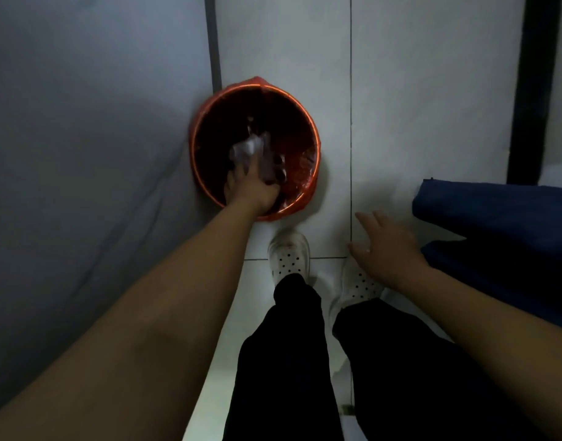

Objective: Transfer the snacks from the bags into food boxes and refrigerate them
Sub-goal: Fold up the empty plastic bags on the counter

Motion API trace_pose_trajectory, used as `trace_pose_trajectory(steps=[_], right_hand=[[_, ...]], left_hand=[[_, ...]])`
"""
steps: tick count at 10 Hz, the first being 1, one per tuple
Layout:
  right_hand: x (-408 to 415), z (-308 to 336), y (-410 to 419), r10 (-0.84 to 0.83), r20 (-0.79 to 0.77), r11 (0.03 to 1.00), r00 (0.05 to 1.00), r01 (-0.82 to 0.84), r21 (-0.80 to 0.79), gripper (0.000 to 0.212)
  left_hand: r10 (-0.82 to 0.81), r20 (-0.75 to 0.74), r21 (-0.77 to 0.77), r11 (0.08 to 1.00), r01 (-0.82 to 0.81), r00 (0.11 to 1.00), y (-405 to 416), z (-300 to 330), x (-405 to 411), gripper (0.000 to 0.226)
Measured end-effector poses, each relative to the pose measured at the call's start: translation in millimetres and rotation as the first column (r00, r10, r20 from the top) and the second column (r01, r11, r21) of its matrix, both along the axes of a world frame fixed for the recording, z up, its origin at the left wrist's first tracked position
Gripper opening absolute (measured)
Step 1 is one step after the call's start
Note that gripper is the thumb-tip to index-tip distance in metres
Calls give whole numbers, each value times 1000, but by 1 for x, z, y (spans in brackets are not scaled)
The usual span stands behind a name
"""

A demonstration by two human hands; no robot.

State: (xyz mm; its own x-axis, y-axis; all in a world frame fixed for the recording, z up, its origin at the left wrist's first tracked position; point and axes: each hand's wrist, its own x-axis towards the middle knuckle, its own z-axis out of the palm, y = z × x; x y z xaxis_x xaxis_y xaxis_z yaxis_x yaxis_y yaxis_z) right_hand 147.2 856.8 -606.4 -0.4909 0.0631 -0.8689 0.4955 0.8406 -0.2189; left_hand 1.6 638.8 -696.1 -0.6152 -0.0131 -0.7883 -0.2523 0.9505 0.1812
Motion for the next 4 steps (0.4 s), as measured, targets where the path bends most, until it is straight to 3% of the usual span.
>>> trace_pose_trajectory(steps=[2,4], right_hand=[[-2,39,1,28,32,999,999,-29,32,68],[-9,172,-1,59,12,998,998,-60,32,70]], left_hand=[[-64,2,-16,998,64,998,-1,39,15,89],[-46,15,1,999,46,999,-1,193,36,85]])
